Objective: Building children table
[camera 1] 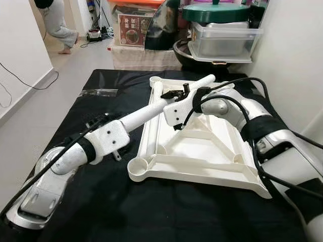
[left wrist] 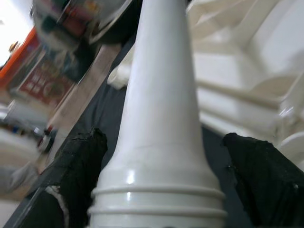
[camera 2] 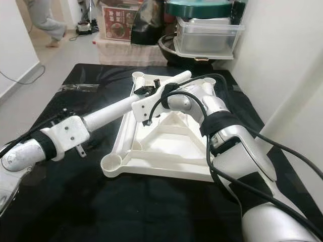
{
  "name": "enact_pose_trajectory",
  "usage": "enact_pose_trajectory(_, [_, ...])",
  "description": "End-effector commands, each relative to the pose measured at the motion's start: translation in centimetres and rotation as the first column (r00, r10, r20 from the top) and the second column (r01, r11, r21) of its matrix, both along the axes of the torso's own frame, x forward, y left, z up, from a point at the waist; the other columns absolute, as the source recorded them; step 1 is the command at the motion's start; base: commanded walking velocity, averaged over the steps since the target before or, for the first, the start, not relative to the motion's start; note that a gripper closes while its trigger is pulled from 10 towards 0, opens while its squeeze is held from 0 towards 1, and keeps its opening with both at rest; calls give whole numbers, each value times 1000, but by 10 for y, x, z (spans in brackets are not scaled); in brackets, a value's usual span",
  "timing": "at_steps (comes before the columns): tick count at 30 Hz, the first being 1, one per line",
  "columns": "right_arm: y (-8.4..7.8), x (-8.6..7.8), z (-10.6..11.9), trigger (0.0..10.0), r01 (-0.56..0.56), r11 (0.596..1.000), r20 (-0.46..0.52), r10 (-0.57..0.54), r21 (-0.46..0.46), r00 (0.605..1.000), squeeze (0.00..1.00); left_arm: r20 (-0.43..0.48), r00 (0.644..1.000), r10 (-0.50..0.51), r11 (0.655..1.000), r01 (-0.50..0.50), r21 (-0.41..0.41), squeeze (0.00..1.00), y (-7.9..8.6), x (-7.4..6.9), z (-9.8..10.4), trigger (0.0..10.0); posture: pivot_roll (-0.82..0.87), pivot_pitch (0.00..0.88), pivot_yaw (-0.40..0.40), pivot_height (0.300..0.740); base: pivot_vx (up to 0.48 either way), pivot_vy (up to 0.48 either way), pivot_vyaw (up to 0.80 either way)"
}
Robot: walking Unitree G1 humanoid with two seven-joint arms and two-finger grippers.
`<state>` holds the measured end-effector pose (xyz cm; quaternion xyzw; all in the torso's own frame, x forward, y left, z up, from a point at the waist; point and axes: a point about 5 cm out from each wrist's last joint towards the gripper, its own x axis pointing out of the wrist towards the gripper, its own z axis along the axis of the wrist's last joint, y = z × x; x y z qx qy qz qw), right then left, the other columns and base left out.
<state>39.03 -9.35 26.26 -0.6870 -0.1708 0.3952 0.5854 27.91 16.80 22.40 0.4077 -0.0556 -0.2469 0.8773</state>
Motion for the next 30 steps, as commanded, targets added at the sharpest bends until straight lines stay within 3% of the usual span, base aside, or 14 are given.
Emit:
enact_pose_trajectory(1, [12,-7,7,0,-89,995,26,87,50,996,27,-2,1000,27,999,-27,30,0,5,1,-2,10000,23,0,-51,740,0,0,0])
enact_pose_trajectory(6, [20,-19,8,0,-188,977,22,186,97,982,24,-19,991,135,991,-135,6,0,22,9,-9,10000,24,0,-52,740,0,0,0])
enact_pose_trajectory(13, [27,-27,4,0,-247,961,19,246,128,969,16,-64,983,175,984,-175,-8,0,26,14,-25,10000,20,0,-46,740,0,0,0])
enact_pose_trajectory(14, [27,-27,4,0,-246,960,16,247,134,969,16,-64,982,178,984,-179,-13,0,26,14,-25,9137,18,0,-43,740,0,0,0])
enact_pose_trajectory(16, [27,-27,4,0,-246,959,15,246,138,969,16,-62,982,179,983,-180,-17,0,26,14,-26,9137,18,0,-43,740,0,0,0])
enact_pose_trajectory(17, [27,-27,4,0,-246,959,16,246,144,969,12,-66,983,169,985,-171,-25,0,25,14,-26,0,17,0,-41,740,0,0,0])
enact_pose_trajectory(30, [26,-30,4,0,-233,950,7,237,207,971,4,12,997,72,997,-71,-19,0,10,9,-24,0,20,0,-39,740,0,0,0])
